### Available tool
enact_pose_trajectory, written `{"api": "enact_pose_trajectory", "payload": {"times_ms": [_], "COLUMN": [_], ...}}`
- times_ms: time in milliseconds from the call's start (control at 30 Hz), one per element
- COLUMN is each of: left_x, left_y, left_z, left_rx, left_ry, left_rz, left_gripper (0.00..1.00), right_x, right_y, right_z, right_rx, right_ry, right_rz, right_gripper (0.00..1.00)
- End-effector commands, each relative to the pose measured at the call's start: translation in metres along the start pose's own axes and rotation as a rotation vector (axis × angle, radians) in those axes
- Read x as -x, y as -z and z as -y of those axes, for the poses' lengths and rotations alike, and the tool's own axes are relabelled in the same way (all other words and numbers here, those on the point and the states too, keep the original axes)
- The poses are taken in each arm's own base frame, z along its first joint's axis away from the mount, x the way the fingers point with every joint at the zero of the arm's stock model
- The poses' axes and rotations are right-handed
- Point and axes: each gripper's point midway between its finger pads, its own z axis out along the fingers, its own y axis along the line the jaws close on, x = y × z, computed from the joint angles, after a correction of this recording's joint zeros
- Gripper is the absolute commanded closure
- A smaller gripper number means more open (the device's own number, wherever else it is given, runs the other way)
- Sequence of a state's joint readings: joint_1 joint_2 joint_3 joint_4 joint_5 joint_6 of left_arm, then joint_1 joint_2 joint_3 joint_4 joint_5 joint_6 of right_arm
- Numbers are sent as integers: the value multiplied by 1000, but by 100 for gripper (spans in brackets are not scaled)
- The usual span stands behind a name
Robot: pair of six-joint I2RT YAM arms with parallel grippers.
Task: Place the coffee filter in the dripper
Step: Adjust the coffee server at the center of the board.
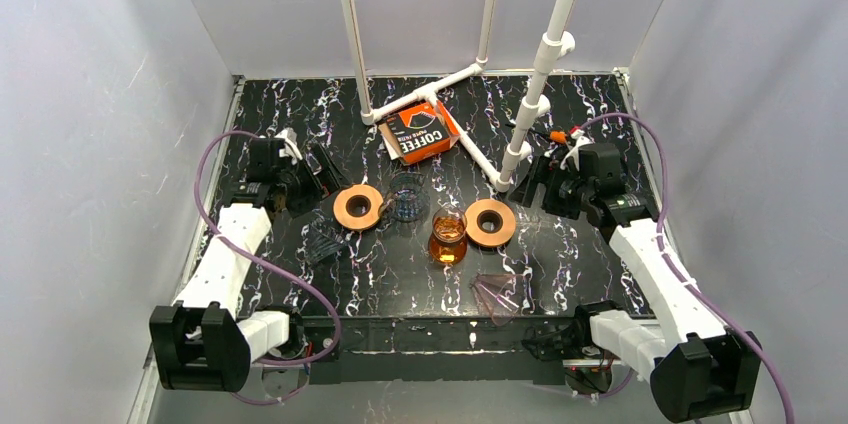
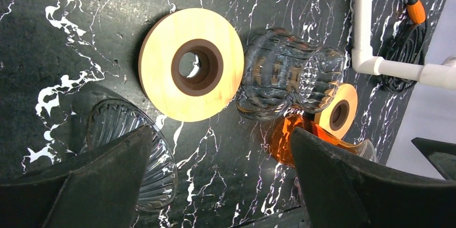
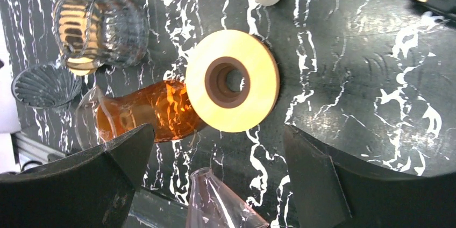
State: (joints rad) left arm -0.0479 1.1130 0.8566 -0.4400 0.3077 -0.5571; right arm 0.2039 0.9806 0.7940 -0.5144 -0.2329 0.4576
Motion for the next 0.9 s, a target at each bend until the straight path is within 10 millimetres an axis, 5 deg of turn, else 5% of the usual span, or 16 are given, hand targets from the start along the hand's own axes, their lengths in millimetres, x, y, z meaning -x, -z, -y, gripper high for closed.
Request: {"api": "enact_pose_trajectory", "payload": {"times_ms": [0,200,600,867], "left_x": [0,-6,-41,-77], "left_y": [-1,-22,-62,-62], "left_z": [1,19,90,122], "left_rx": [20,-63,-304,-393], "left_ry": [7,10,-49,-79], "left_rz": [-49,-155,-337,-412], "left_gripper": [1,1,1,1], "right_x": [5,5,1,-2], "right_y": [3,-8,-21,-20], "right_z": [-17,-31,-40,-37], "right_rx": [26,91,162,155], "right_ry": [50,70,82,73], "right_rz": [-6,-8,-40,-34], "right_gripper": [2,2,2,2]}}
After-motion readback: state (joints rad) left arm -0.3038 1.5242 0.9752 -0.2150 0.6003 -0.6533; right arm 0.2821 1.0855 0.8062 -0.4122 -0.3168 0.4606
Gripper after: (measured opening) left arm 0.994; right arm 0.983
